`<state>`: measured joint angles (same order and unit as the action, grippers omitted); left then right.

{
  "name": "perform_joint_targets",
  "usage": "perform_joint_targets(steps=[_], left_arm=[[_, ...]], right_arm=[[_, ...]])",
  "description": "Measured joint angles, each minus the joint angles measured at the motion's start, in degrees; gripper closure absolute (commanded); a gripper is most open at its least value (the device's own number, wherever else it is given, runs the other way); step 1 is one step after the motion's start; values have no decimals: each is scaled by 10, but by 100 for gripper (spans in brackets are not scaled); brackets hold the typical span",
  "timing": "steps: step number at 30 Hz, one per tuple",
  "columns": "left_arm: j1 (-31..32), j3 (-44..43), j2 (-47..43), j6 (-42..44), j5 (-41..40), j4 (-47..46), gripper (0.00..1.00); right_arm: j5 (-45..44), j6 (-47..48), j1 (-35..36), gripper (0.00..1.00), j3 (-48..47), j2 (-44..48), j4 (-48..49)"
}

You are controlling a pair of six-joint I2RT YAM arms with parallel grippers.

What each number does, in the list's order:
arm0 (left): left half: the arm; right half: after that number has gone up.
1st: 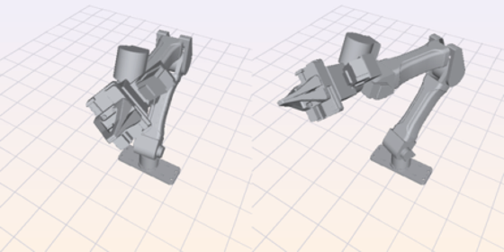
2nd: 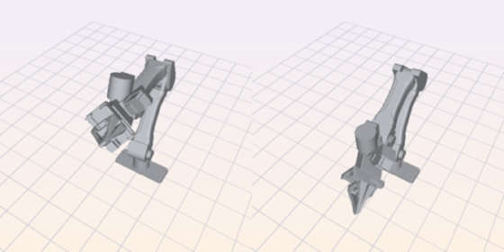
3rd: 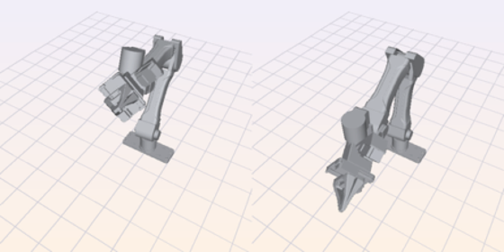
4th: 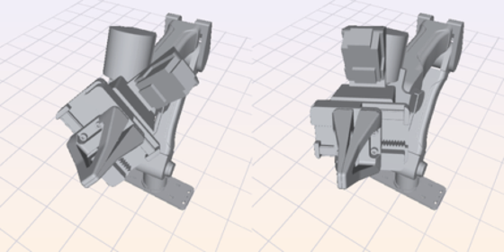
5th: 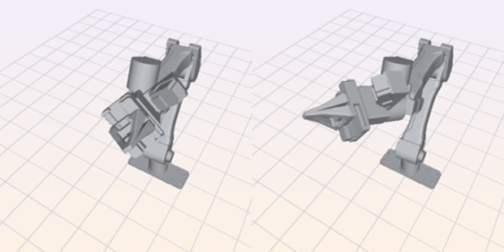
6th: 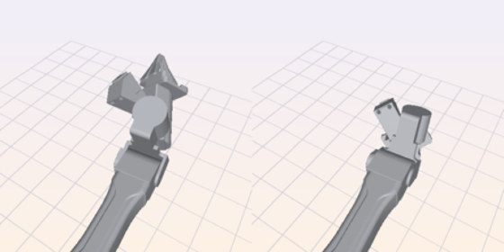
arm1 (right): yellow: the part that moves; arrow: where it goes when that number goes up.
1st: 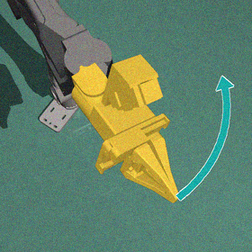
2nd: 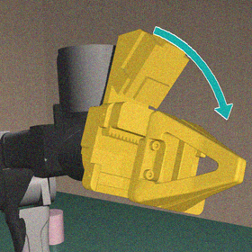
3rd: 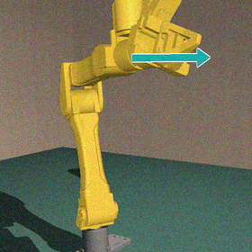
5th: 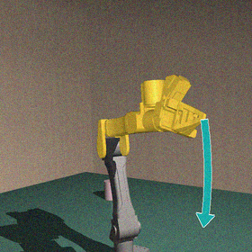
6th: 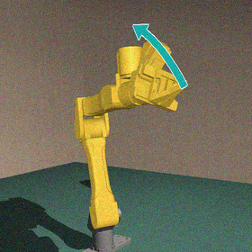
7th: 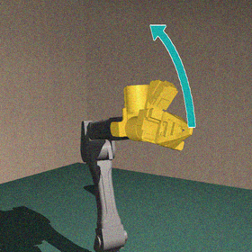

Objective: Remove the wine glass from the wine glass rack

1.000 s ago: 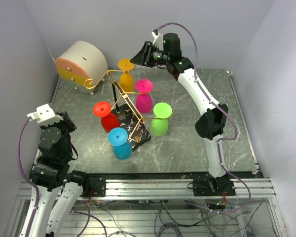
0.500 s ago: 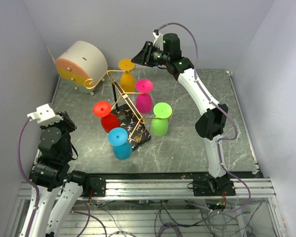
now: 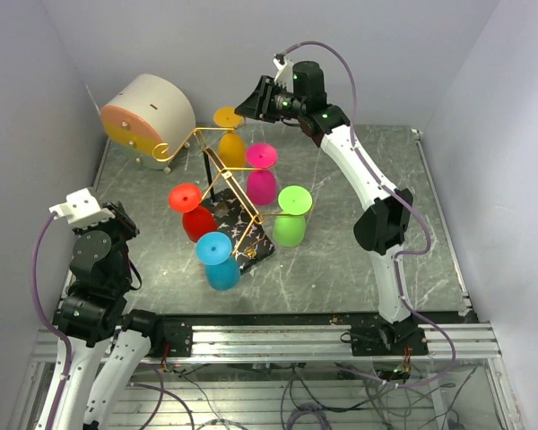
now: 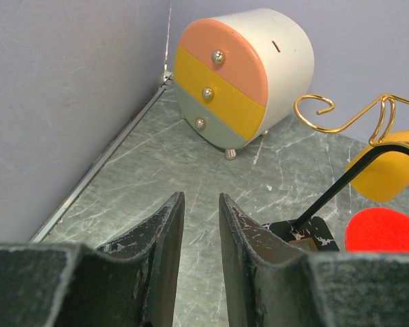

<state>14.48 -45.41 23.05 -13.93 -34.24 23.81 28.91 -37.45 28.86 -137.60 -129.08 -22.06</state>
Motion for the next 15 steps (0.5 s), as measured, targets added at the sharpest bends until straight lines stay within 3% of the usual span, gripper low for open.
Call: perform_joint_targets(steps=[15], left_arm=[[0,0,0,0,0,0,62]], right_arm=[[4,-6,0,66,17,0,35]])
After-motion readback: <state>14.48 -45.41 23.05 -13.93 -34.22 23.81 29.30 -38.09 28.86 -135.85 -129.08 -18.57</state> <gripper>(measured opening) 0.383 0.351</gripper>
